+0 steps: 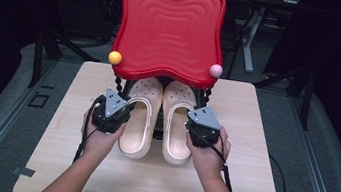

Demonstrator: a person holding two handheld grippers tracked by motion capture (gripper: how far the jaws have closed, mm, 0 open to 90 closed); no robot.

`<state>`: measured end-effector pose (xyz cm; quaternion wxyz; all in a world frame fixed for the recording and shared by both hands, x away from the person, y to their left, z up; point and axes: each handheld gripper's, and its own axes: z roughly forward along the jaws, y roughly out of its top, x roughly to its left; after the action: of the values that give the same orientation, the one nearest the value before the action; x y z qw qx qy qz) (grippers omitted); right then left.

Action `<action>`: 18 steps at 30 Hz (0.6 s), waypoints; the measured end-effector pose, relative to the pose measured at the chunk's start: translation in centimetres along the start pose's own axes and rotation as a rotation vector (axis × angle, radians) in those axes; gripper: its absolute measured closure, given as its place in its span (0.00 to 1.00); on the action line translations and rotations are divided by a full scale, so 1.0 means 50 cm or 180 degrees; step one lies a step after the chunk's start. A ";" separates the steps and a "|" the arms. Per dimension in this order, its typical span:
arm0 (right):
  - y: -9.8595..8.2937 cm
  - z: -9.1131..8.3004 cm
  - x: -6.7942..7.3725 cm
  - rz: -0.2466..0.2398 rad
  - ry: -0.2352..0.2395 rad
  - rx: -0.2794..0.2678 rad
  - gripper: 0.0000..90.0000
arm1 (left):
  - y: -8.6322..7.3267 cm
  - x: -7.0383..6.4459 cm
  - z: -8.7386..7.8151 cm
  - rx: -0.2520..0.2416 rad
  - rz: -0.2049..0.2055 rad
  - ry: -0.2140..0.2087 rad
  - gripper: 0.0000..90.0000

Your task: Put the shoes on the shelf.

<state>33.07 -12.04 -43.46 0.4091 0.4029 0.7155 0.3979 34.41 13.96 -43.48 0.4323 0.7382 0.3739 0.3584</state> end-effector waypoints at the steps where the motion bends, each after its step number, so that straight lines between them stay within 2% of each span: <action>1: 0.001 0.003 0.001 0.0016 -0.0009 -0.0024 0.85 | 0.003 0.001 0.003 -0.0008 -0.0013 0.0006 0.85; 9: 0.011 0.028 0.005 0.0033 -0.0113 -0.0076 0.84 | 0.008 0.001 0.028 -0.0067 -0.0016 0.0048 0.84; 14: 0.006 0.032 0.015 -0.0089 -0.0153 -0.0042 0.84 | -0.001 -0.007 0.032 -0.0085 0.0099 0.0080 0.84; 18: -0.003 0.031 0.013 -0.0048 -0.0121 -0.0069 0.82 | -0.006 -0.009 0.031 -0.0122 0.0056 0.0080 0.83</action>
<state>34.21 -11.15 -44.30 0.4299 0.4005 0.7064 0.3947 35.47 13.10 -44.41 0.4384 0.7284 0.3658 0.3786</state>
